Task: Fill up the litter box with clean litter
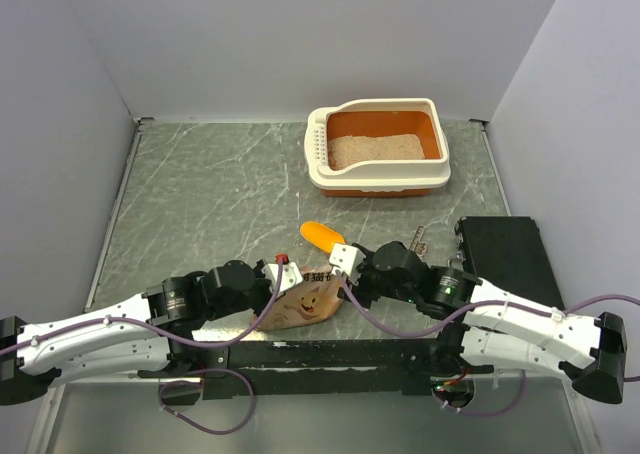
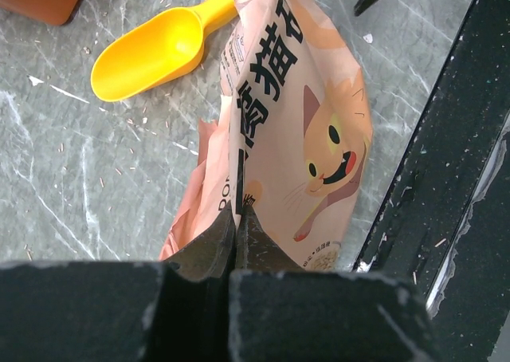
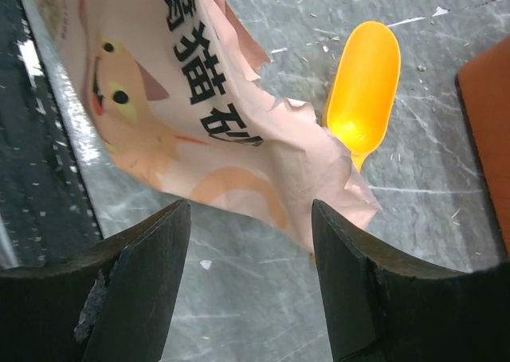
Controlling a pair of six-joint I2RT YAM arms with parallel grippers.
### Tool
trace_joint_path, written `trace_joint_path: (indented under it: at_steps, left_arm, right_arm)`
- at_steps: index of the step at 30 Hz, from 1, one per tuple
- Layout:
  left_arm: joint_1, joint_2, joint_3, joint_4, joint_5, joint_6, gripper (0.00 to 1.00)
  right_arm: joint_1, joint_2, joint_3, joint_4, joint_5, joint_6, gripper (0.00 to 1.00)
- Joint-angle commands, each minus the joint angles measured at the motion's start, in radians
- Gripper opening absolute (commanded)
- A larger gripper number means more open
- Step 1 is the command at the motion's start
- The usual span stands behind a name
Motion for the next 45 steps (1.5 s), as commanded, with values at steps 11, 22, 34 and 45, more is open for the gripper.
trace_joint_path:
  at_steps: [11,22,34,45]
  left_arm:
    - [0.006,-0.096,0.014,0.107,0.009,-0.028,0.01]
    - [0.006,-0.095,0.017,0.101,0.011,-0.034,0.01]
    - [0.006,-0.099,0.020,0.099,0.002,-0.035,0.01]
    - [0.005,-0.147,0.018,0.099,-0.092,0.013,0.01]
  right_arm:
    - [-0.082,-0.055,-0.097,0.282,-0.231,-0.137,0.68]
    - [-0.160,0.016,-0.101,0.309,-0.372,-0.148,0.65]
    - [-0.198,0.133,-0.058,0.228,-0.451,-0.177,0.55]
    - [-0.217,0.121,0.108,-0.194,-0.371,-0.296,0.00]
